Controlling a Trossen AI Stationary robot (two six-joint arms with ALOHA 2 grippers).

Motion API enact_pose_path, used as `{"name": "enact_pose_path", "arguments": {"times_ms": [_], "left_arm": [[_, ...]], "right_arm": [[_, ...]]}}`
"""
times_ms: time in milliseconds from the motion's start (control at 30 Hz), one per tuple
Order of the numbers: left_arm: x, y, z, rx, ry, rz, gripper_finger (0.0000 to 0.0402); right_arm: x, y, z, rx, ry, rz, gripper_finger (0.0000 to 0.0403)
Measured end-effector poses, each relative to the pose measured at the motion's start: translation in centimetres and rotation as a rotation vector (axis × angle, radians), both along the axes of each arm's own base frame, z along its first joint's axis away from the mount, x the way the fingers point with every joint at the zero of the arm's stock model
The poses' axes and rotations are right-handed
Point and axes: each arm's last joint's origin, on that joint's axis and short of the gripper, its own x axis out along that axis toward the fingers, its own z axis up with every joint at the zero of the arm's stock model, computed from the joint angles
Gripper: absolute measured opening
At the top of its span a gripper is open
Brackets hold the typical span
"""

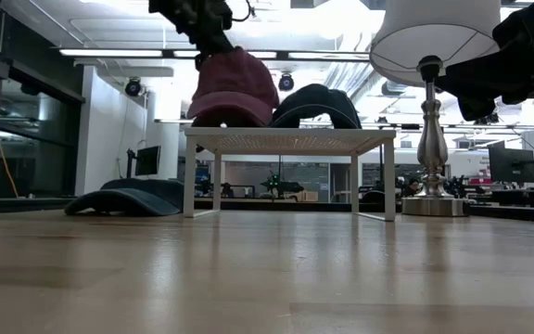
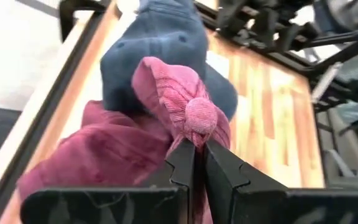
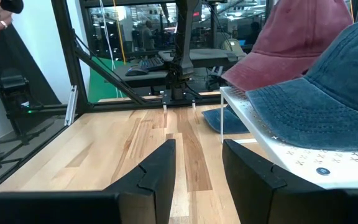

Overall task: Pick & Place hat
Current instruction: Stack the red cap on top of the red cap on the shelf

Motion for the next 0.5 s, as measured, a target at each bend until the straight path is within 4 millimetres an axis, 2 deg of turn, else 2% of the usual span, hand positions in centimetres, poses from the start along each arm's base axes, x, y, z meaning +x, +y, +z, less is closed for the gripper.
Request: {"name": "enact_pose_path", "arguments": {"times_ms": [333, 500], "left_arm": [[0.2, 0.7, -0.2, 0.147, 0.065, 0.062, 0.0024], [0.8, 1.3, -0.7, 0.166, 0.075, 0.077, 0.0024]], "right_arm": [[0.0, 0.0, 0.0, 0.0, 0.0, 0.001, 0.0126], [0.0, 0.0, 0.0, 0.0, 0.0, 0.0, 0.0126]]}}
